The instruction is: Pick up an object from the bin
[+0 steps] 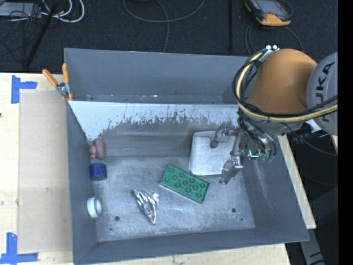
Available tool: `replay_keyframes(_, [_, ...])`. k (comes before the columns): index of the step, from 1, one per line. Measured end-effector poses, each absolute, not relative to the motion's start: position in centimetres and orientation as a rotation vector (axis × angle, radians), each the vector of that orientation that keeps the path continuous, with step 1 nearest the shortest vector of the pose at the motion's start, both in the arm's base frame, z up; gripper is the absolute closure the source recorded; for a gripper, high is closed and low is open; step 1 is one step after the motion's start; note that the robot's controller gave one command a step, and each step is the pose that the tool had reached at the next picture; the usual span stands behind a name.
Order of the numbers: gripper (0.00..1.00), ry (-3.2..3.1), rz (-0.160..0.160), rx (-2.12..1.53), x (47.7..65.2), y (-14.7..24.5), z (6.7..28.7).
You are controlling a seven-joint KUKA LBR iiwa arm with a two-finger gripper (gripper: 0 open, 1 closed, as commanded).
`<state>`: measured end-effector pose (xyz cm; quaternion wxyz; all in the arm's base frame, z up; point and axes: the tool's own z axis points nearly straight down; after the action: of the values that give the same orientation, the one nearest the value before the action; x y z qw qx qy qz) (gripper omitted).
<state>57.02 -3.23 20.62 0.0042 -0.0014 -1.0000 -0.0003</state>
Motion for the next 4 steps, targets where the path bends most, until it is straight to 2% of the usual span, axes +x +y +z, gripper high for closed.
replay_keyframes(1, [0.0,-3.146,-0.003,-0.179,54.6,1.2,7.1])
replay_keyframes(2, [0.0,-3.125,-0.002,-0.332,54.1,2.7,10.0])
replay_keyframes(3, [0.0,-3.053,0.001,-0.734,54.3,1.7,9.9])
replay_keyframes(4, [0.0,-3.031,-0.004,-0.823,54.7,1.6,7.3])
